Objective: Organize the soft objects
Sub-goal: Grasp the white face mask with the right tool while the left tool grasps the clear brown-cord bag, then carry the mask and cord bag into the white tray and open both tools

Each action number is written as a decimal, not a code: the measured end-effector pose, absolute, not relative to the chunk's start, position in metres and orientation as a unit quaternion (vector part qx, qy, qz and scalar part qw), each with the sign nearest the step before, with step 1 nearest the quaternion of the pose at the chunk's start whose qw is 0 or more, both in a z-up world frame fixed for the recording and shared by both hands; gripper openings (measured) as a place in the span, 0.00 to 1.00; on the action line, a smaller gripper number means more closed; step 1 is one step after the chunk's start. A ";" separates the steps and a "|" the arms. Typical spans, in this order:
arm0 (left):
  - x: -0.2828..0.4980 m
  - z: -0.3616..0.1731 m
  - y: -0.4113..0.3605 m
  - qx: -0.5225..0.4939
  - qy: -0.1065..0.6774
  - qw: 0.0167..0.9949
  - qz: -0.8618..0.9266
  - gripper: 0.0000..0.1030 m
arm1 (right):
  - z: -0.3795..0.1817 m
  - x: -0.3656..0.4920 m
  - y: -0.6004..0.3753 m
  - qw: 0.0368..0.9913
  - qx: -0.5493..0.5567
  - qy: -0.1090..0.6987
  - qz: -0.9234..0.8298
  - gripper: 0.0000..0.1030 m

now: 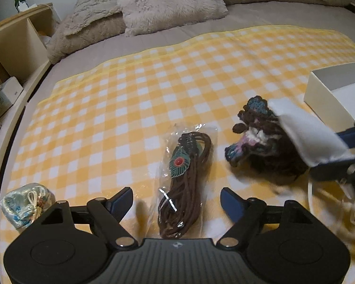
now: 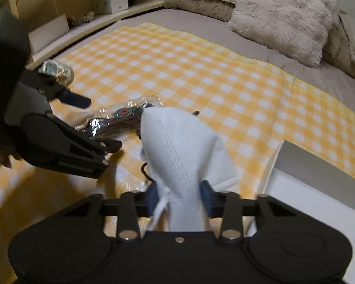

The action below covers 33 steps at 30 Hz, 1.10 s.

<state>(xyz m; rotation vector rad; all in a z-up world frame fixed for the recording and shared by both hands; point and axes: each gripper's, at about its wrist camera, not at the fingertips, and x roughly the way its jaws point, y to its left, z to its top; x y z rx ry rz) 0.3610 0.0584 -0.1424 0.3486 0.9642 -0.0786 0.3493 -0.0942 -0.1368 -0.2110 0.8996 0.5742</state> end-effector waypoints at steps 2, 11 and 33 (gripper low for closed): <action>0.363 -0.144 0.057 0.160 0.468 0.868 -0.039 0.54 | -0.132 0.349 -0.101 0.857 -0.088 0.428 0.274 0.21; 0.365 -0.135 0.054 0.138 0.479 0.867 -0.023 0.32 | -0.108 0.342 -0.122 0.868 -0.058 0.409 0.275 0.09; 0.296 -0.037 0.061 0.045 0.348 0.936 0.002 0.31 | -0.042 0.300 -0.177 0.911 -0.009 0.334 0.242 0.08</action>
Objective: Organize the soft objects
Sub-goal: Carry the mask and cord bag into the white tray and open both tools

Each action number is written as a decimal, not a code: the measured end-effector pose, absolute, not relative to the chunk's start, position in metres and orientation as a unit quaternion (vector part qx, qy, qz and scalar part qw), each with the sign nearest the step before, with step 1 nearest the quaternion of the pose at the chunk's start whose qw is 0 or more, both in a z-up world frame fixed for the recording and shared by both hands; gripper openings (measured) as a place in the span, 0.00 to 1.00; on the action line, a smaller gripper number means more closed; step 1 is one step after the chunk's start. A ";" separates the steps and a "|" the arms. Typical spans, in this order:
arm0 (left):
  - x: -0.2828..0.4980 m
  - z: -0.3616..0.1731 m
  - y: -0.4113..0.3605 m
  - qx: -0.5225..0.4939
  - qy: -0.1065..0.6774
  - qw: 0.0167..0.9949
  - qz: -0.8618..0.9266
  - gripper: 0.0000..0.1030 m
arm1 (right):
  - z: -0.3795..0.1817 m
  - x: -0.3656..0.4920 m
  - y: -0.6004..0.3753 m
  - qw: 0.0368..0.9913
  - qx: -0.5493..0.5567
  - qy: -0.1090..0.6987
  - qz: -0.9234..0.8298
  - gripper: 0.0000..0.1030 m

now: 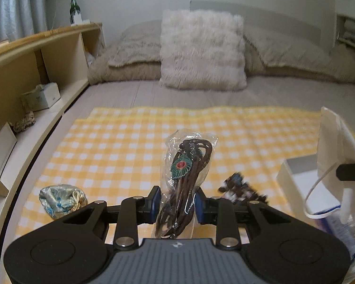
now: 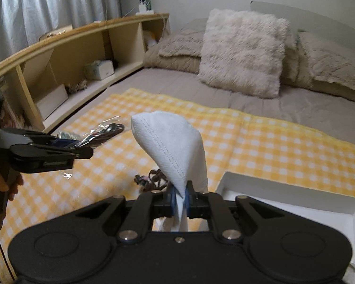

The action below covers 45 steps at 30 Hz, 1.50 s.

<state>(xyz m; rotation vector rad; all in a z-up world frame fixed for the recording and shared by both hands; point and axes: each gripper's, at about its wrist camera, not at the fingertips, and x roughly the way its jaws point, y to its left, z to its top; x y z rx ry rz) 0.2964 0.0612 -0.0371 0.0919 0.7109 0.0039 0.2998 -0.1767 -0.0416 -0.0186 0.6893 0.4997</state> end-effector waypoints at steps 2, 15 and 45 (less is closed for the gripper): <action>0.291 -0.030 0.057 0.040 0.337 0.941 -0.002 0.31 | -0.037 0.297 -0.183 0.915 -0.004 0.328 0.236 0.08; 0.270 0.004 0.009 0.000 0.281 0.958 -0.055 0.31 | -0.008 0.274 -0.230 0.937 0.018 0.285 0.200 0.08; 0.317 -0.050 -0.125 0.040 0.320 0.922 -0.211 0.31 | -0.067 0.324 -0.354 0.935 0.021 0.354 -0.007 0.09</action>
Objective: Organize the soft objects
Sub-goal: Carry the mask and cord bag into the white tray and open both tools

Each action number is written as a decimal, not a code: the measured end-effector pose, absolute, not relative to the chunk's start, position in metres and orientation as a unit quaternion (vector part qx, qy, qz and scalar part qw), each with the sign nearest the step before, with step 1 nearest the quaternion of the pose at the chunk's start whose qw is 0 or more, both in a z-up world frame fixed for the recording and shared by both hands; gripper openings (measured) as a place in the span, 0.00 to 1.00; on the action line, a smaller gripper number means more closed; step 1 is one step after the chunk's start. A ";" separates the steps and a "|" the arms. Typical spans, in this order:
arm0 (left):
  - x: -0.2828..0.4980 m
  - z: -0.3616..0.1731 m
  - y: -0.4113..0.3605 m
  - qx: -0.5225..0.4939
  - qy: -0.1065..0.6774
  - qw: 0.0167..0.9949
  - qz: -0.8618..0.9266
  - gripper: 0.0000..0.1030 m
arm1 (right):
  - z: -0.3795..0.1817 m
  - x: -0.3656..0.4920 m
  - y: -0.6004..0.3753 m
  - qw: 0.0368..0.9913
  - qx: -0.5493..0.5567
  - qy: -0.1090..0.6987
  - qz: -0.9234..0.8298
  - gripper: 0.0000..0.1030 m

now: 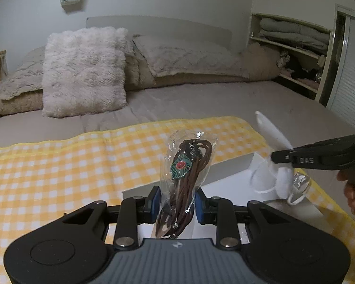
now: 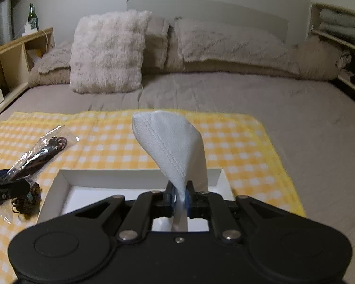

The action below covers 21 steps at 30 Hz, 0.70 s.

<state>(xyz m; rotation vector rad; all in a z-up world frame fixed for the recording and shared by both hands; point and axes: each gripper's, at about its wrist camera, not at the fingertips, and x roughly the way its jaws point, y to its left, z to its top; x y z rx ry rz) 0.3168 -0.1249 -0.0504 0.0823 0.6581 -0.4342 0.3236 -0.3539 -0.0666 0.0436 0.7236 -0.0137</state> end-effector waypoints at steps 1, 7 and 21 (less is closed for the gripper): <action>0.321 -0.053 -0.125 0.040 0.323 0.921 -0.213 0.31 | -0.070 0.329 -0.351 0.933 0.024 0.360 -0.003 0.09; 0.336 -0.066 -0.125 0.038 0.333 0.918 -0.212 0.31 | -0.096 0.354 -0.330 0.920 0.021 0.391 0.017 0.32; 0.351 -0.090 -0.126 0.064 0.358 0.906 -0.218 0.31 | -0.106 0.370 -0.332 0.909 0.074 0.409 0.016 0.46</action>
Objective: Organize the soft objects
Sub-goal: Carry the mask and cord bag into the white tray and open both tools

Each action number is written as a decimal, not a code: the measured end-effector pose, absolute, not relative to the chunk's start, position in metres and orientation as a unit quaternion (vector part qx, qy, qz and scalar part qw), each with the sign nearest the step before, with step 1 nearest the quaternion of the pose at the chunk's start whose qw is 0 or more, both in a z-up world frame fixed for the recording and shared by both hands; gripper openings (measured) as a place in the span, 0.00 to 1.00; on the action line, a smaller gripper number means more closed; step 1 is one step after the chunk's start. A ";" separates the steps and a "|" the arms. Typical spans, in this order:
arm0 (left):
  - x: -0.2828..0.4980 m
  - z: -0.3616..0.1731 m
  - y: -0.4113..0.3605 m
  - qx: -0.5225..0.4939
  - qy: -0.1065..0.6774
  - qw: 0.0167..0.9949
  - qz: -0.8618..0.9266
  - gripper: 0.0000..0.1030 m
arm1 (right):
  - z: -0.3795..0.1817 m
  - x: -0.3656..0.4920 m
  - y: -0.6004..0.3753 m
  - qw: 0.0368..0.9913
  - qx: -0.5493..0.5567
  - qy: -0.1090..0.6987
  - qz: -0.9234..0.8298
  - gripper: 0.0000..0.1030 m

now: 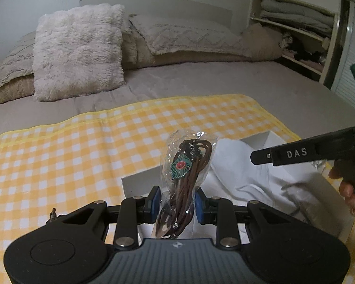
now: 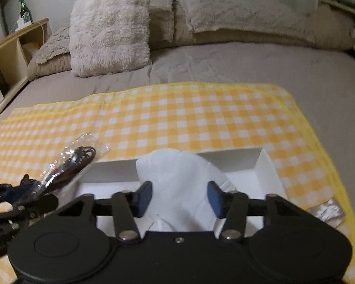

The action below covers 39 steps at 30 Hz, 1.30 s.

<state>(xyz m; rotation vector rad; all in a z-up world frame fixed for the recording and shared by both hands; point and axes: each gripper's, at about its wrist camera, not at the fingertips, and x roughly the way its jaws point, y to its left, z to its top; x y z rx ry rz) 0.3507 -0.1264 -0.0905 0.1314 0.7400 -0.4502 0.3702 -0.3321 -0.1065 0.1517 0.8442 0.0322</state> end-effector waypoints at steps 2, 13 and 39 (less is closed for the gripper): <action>0.350 -0.093 -0.129 0.073 0.359 0.903 -0.226 0.31 | -0.113 0.372 -0.333 0.907 0.074 0.414 0.012 0.46; 0.351 -0.104 -0.143 0.098 0.362 0.895 -0.242 0.31 | -0.167 0.396 -0.332 0.873 0.047 0.483 0.051 0.31; 0.376 -0.146 -0.153 0.193 0.407 0.862 -0.232 0.33 | -0.133 0.400 -0.368 0.899 0.136 0.416 0.006 0.33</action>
